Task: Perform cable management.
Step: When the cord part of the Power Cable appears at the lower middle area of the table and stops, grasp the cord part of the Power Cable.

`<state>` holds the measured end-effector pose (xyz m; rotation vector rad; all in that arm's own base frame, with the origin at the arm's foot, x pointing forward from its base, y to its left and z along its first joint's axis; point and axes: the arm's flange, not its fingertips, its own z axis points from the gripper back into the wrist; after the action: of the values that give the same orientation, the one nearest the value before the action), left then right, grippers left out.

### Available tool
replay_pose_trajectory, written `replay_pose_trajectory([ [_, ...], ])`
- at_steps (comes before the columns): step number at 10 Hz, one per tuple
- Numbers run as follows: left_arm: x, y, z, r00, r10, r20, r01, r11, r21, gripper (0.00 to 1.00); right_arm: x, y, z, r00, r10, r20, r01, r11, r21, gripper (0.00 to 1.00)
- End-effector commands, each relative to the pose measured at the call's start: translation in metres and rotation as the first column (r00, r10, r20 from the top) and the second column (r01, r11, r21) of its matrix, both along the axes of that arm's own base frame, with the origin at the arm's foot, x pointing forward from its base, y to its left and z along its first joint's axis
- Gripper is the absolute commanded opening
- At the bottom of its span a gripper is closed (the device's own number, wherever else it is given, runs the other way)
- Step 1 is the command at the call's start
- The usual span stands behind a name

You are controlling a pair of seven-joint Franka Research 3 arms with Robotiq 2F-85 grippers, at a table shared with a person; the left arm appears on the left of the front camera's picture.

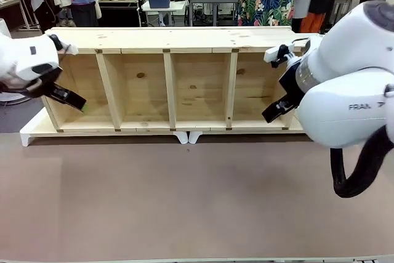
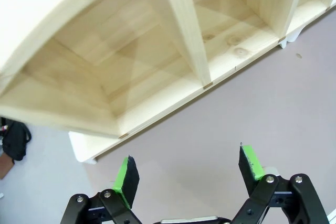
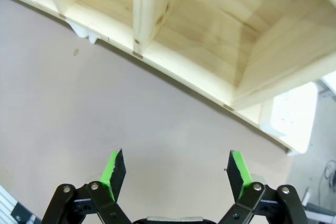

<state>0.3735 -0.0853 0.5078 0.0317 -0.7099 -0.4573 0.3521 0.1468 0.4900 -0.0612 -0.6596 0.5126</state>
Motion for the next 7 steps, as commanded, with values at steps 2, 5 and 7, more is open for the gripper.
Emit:
replay_pose_trajectory([
  [2, -0.098, 0.037, -0.001, 0.997, 0.065, 0.032, -0.066, 0.998, 0.023, 1.0, -0.086, -0.026, 0.012, 0.993, -0.107, 0.053, 0.108, 0.994, -0.021, 1.0],
  [5, -0.144, 0.063, 0.021, 0.992, 0.092, 0.084, -0.093, 0.996, 0.012, 1.0, -0.132, -0.048, 0.038, 0.972, -0.198, 0.125, 0.199, 0.98, -0.001, 1.0],
  [7, -0.169, 0.079, 0.022, 0.988, 0.109, 0.108, -0.107, 0.994, -0.024, 1.0, -0.157, -0.064, 0.04, 0.961, -0.239, 0.141, 0.237, 0.971, 0.031, 1.0],
])
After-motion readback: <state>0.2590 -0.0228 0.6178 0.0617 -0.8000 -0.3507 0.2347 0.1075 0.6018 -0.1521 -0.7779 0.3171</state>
